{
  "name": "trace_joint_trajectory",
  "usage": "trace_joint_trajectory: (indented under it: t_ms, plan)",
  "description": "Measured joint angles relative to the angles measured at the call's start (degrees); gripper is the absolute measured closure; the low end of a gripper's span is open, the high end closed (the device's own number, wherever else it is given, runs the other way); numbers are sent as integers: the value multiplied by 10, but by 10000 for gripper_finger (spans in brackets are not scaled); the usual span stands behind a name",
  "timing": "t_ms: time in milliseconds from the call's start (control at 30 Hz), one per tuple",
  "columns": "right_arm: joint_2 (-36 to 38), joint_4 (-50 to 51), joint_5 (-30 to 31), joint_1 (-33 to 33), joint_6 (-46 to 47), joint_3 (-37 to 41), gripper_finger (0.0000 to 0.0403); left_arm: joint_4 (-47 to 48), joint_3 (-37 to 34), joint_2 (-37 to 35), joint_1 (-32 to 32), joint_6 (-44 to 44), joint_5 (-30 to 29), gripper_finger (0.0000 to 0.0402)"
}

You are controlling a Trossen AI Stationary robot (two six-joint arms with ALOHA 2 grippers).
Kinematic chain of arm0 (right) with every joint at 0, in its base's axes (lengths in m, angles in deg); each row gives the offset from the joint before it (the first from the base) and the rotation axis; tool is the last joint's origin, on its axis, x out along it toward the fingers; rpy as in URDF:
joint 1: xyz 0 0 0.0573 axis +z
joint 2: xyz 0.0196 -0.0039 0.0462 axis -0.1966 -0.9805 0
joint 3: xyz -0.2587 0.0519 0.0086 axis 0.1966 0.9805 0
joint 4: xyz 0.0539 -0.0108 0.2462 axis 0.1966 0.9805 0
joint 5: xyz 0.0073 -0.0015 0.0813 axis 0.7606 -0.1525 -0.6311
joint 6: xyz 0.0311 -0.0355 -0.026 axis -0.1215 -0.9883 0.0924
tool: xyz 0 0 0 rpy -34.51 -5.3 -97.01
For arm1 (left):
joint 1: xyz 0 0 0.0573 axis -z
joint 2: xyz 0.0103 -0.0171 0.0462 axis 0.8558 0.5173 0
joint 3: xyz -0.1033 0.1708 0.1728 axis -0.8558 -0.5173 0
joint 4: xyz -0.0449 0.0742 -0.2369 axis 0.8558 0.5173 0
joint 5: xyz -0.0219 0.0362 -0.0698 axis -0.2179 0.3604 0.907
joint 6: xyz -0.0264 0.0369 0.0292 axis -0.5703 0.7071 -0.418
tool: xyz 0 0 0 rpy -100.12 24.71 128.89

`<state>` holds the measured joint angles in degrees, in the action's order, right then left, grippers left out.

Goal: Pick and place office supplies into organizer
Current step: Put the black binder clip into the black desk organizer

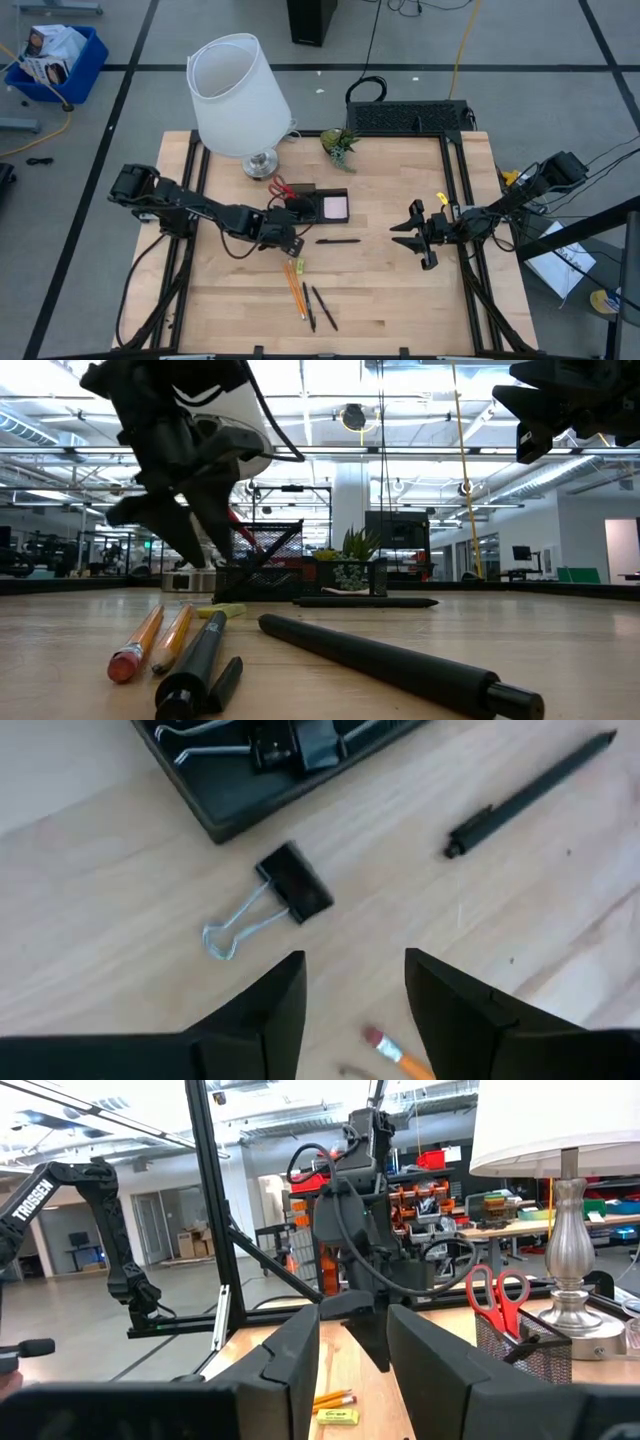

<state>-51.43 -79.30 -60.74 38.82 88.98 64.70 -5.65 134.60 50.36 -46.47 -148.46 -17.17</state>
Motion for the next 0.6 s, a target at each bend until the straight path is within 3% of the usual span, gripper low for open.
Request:
trace_joint_trajectory:
  t_ms: [367,600]
  plan:
    - [0,0,0,0,0,0,287,-52,1,44,-24,-63,35,113]
    - [0,1,0,0,0,0,286,-30,0,45,-46,-66,22,88]
